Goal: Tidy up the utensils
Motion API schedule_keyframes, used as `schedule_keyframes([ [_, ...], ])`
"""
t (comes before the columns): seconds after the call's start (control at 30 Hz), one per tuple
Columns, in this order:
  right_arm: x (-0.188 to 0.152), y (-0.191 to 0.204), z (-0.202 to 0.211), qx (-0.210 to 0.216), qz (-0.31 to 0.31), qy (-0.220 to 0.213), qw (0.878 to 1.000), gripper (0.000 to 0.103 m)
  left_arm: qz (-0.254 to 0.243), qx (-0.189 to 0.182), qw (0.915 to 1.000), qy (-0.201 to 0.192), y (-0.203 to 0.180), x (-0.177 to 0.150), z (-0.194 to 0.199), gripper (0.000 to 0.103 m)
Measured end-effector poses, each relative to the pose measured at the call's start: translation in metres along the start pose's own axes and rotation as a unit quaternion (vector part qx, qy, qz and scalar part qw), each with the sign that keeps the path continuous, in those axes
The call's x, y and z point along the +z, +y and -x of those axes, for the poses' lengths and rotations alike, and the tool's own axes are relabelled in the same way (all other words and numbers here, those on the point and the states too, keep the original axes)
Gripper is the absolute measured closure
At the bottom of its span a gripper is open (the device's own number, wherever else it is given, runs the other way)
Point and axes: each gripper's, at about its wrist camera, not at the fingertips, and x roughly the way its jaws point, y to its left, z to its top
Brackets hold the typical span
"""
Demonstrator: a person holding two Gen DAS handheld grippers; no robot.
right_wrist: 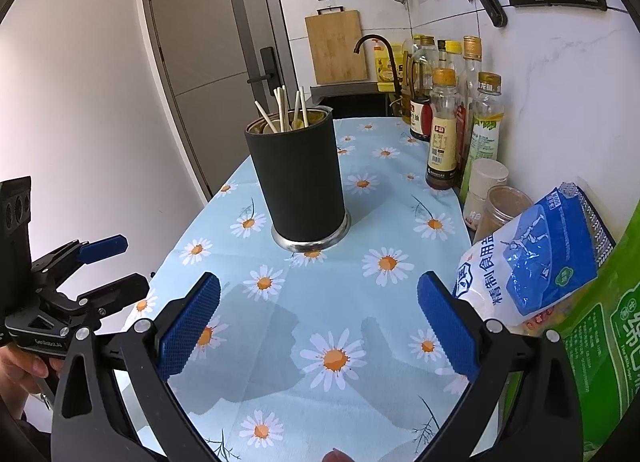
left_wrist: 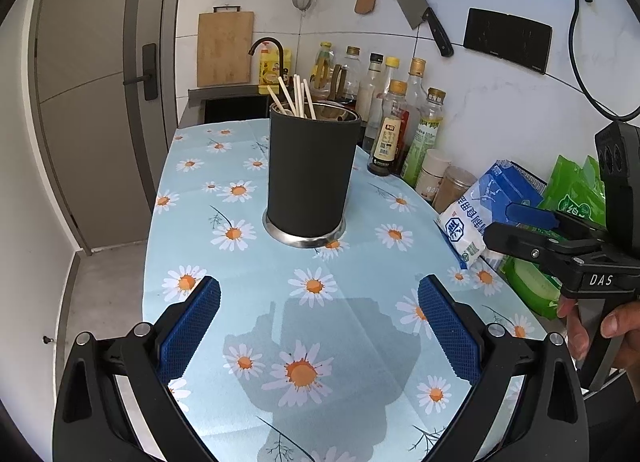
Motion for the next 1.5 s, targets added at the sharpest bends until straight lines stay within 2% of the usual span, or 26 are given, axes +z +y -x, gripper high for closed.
schedule_keyframes([
  [0.43, 0.004, -0.003, -0.009, -0.002, -0.001, 0.005, 1.000, 0.005, 0.010, -0.012, 0.9998, 0.009, 0.006, 0.004, -0.013, 0.007],
  [0.77, 0.003, -0.013, -0.019, 0.000, -0.016, 0.018, 1.000, 0.005, 0.002, -0.006, 0.9999, 0.016, 0.006, 0.009, -0.017, 0.007],
  [1.5, 0.005, -0.006, -0.021, 0.000, -0.005, 0.021, 1.000, 0.005, -0.003, -0.009, 0.9996, 0.027, 0.008, 0.008, -0.023, 0.007],
])
